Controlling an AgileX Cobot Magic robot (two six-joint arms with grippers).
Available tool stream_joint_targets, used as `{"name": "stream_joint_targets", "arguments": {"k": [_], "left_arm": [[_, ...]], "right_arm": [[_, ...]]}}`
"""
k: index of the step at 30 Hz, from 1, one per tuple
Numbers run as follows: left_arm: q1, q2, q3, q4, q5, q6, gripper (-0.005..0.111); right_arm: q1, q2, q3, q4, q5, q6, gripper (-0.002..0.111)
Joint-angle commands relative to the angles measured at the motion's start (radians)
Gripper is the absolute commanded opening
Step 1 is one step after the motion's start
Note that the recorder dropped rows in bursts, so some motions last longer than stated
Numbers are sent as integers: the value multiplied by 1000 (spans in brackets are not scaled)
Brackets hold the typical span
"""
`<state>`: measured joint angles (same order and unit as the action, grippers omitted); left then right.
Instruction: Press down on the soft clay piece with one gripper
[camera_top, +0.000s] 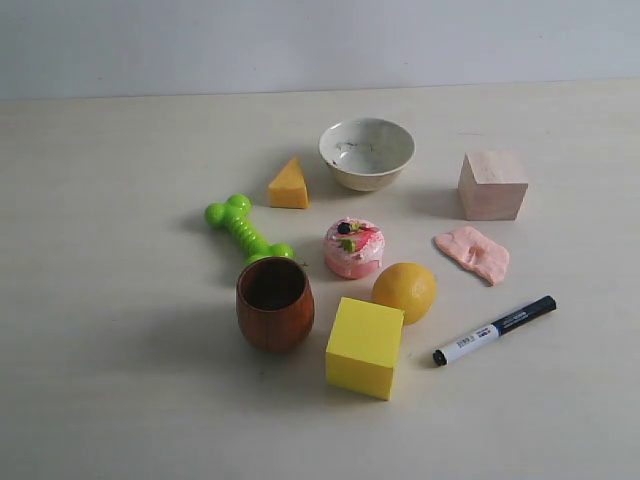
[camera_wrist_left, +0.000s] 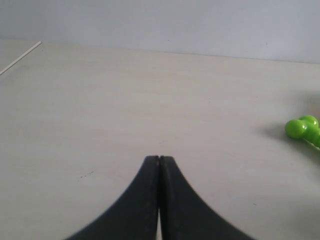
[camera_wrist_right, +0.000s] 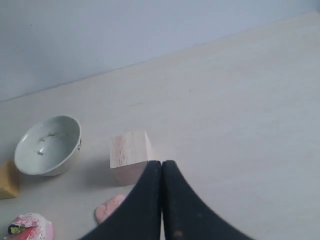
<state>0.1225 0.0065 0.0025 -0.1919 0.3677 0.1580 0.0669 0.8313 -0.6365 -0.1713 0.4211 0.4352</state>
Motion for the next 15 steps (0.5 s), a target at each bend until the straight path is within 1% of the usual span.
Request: {"name": "stream_joint_targets", "arguments": {"k": [1, 4, 7, 10, 13, 15], "left_arm": [[-5, -7, -2, -7, -8, -3, 0], [-5, -7, -2, -7, -8, -3, 0], [-5, -7, -2, -7, -8, -3, 0], [-5, -7, -2, -7, -8, -3, 0], [-5, -7, -2, -7, -8, -3, 0], [-5, -7, -2, -7, -8, -3, 0]], "right_arm": [[-51, -211, 125, 177, -86, -262, 0], [-63, -333, 188, 309, -98, -413, 0], [-63, -429, 246, 346, -131, -497, 0], [-63, -467, 310, 329, -168, -513, 0], [-63, -456, 366, 329, -195, -505, 0], [-63, -454, 418, 329, -248, -495, 0]]}}
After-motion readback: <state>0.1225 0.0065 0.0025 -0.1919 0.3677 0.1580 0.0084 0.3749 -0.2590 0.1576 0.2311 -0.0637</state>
